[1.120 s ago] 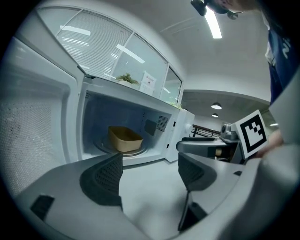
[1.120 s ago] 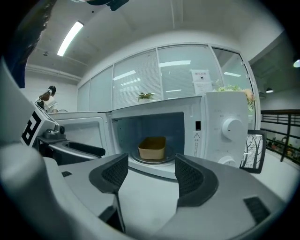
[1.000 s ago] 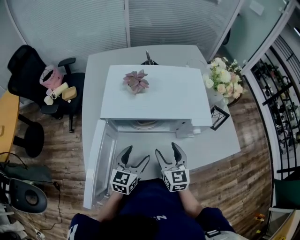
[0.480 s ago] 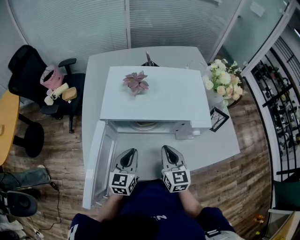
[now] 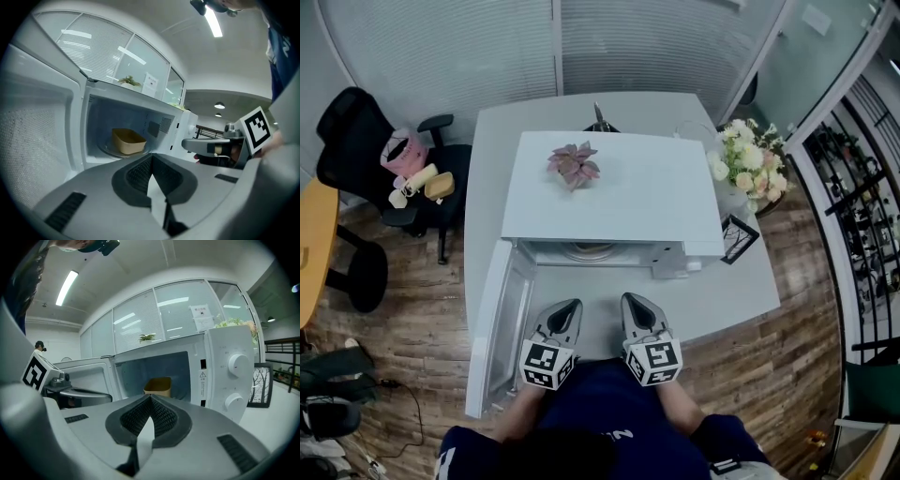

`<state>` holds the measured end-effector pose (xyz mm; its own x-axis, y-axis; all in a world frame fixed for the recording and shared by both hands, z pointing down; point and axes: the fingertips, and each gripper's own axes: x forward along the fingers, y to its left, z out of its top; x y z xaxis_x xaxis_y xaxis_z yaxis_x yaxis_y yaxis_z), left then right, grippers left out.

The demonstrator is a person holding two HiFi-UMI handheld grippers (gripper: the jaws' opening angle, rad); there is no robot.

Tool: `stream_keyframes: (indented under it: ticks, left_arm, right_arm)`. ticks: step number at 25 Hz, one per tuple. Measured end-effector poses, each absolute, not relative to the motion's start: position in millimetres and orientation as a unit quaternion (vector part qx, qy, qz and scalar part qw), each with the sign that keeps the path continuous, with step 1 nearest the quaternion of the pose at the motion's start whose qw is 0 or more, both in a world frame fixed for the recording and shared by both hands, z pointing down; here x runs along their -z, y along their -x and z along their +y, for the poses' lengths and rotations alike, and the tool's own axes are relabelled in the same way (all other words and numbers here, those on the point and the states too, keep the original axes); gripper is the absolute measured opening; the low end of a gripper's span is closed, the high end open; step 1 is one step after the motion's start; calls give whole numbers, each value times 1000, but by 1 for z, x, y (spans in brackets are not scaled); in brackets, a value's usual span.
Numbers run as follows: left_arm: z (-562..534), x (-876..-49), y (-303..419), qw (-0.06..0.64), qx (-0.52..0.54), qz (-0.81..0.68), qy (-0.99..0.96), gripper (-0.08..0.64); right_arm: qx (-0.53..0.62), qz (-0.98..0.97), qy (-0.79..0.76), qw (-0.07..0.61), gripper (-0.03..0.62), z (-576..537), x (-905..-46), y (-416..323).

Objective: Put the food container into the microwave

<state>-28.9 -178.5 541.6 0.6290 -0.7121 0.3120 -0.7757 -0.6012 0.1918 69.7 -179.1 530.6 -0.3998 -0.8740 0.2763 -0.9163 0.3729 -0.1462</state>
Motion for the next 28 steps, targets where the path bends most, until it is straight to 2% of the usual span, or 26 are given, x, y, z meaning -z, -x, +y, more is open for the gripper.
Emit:
stream_keyframes:
  ticks: [8,28]
  left_arm:
    - [-175,-539,23,155,-102,-400,-898,2]
    - [-180,-539,30,151,-93,-409,-895,2]
  right_arm:
    - [-138,-825,-539,100,9,-176,-538,-66]
    - [-131,-825,-541,100,9,-179,-536,-65]
